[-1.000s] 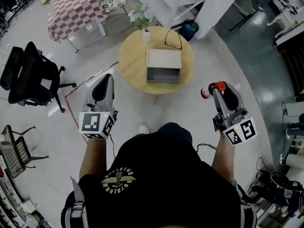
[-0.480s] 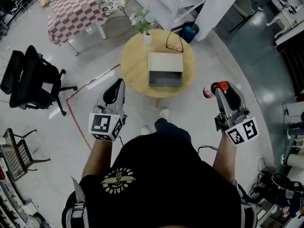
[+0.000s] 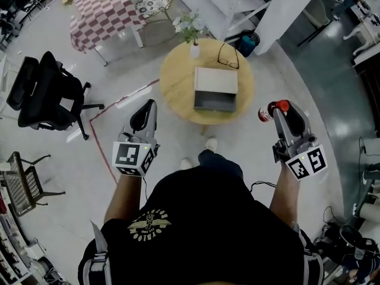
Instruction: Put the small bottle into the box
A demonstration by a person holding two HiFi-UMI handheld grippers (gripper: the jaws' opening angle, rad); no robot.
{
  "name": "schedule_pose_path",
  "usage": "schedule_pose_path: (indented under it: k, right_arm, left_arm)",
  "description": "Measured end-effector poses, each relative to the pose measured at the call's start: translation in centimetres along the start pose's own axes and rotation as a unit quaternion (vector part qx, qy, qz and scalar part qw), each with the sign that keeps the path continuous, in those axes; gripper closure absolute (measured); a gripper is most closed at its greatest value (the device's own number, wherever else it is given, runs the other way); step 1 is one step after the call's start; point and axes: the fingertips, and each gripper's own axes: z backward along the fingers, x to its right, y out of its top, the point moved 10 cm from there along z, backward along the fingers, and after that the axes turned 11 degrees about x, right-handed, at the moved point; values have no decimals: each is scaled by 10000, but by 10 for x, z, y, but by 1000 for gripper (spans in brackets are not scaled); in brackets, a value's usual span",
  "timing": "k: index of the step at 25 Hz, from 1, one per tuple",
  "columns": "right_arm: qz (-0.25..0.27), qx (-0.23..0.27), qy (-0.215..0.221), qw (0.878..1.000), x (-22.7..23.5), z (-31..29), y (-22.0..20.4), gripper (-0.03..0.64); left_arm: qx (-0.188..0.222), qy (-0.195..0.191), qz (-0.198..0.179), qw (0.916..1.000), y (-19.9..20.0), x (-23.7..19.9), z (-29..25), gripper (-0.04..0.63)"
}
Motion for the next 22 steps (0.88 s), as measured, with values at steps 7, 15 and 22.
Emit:
schedule_pose_path:
  k: [7,15,22]
  right_arm:
    - [-21,10,100,9999,11,-13,-3,470]
    - [-303,-380,-9,9988,38,-28,-38,469]
    - [-496,-875,-16,9949,74,-44,-107,469]
  left_arm:
    - [-99,-200,-72,9997,-3,12,-15,595]
    - [-329,-460,59,9984,-36,15,-44,595]
    - [-681,-378,56,9969,-67,22,-90,595]
